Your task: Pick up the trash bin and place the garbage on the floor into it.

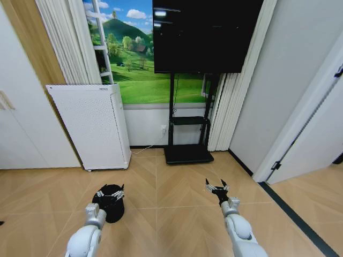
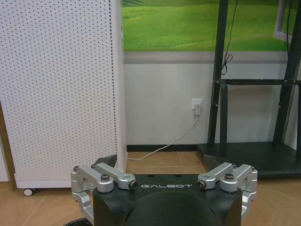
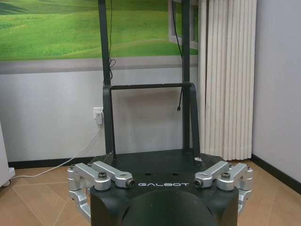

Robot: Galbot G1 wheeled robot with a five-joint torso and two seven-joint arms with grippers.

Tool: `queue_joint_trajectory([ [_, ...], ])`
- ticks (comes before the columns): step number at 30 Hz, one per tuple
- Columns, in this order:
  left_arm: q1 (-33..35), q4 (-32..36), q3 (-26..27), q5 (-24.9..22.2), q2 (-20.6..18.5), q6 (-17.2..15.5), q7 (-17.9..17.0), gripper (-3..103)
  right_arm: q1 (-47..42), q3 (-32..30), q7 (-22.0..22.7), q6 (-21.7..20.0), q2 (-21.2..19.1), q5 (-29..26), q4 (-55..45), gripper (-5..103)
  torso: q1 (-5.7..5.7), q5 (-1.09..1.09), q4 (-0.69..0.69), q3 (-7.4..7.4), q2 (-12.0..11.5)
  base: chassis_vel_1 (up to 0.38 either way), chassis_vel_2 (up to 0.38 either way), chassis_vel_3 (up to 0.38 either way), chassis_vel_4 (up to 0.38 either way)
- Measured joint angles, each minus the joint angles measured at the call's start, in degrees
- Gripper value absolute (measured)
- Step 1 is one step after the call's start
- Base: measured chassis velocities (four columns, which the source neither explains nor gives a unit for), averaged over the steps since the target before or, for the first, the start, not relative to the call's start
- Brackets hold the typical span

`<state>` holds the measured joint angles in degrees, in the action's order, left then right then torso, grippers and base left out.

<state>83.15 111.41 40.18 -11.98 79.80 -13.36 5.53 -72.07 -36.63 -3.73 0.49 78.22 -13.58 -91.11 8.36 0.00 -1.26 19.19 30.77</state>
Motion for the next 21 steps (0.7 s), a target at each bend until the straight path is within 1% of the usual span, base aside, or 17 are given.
queue_joint_trajectory([
  [2, -0.2, 0.0, -0.2, -0.7, 0.3, -0.1, -0.8, 100, 0.0, 0.1, 0.0, 0.0, 0.0, 0.0, 0.0, 100, 0.24, 0.0, 0.0, 0.35, 0.6, 0.0, 0.0, 0.0, 0.0],
  [4, -0.2, 0.0, -0.2, -0.7, 0.4, -0.2, -0.9, 100, 0.1, 0.1, 0.0, 0.0, 0.0, 0.0, 0.1, 100, 0.34, 0.0, 0.0, 0.5, 0.9, 0.0, 0.0, 0.0, 0.0],
  [6, -0.2, 0.2, -0.4, -0.7, 0.5, -0.5, -1.1, 100, 0.1, 0.1, 0.0, 0.1, -0.1, 0.0, 0.2, 100, 0.66, 0.0, 0.0, 0.97, 1.6, 0.0, 0.0, 0.0, 0.0],
  [21, 0.0, 0.5, -0.2, 0.6, 1.3, -0.5, -0.9, 100, -0.3, -0.1, -0.1, 0.9, -0.5, -0.6, 0.6, 100, 2.06, 0.0, 0.0, 3.01, 5.1, 0.0, 0.0, 0.0, 0.0],
])
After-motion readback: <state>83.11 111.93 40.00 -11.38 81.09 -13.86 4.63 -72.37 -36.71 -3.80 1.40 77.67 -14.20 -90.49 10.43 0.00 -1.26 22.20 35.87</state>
